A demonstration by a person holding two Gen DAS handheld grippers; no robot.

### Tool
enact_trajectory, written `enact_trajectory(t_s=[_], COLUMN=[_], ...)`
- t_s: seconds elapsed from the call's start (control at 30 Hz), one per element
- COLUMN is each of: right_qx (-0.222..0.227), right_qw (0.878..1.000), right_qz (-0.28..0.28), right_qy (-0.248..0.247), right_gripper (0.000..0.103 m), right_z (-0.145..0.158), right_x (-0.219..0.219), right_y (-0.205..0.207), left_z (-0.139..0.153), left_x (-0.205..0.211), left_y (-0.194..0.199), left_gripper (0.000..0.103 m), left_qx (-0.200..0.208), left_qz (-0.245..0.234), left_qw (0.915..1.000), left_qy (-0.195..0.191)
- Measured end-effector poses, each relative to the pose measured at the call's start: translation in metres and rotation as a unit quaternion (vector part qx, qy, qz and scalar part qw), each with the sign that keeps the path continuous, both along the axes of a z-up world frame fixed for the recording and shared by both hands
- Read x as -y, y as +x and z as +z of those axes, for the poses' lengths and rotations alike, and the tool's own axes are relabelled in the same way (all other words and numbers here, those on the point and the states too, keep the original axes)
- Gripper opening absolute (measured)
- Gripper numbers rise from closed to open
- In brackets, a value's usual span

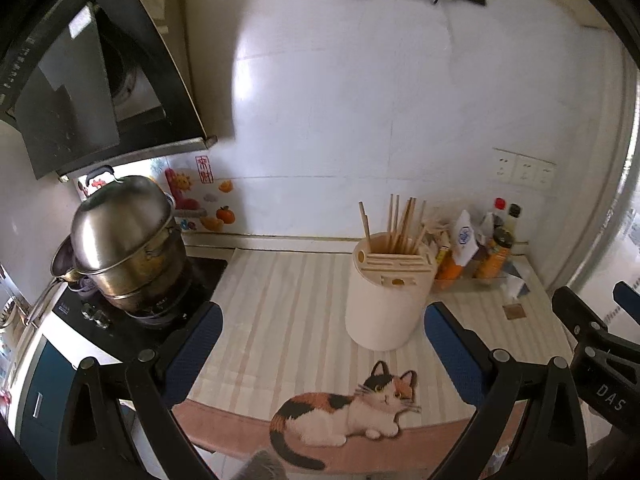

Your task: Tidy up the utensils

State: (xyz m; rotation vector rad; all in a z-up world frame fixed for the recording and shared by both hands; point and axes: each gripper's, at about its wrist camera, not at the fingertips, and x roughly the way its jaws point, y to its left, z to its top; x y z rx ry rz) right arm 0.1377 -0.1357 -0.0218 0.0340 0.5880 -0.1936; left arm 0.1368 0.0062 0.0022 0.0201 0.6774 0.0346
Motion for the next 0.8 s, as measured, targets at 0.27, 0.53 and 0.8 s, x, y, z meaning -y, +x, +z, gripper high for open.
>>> enact_trajectory(t_s=[0.27, 0.53, 0.8], right_qx=[0.030, 0.061, 0.057], right_qw=[0.999, 0.998, 0.998], right_qz=[-0.015, -0.010, -0.001], right_qy=[-0.007, -0.022, -0.024], right_gripper=[0.103, 0.103, 0.103], right_z=[0.028, 0.046, 0.047], right_x=[-0.016, -0.020, -0.013], right_y=[-0.081, -0.121, -0.121], left_z=[0.021, 0.030, 0.032], left_x=[-0.006, 0.000, 0.008], left_y=[-0.054, -0.081, -0.087], left_gripper=[0.103, 0.103, 0.103], left_qx=[0.017, 0.036, 0.038], left_qz=[-0.016, -0.009, 0.005], left_qw=[0.9997, 0.9993, 0.9993], left_qy=[-0.002, 0.004, 0.005])
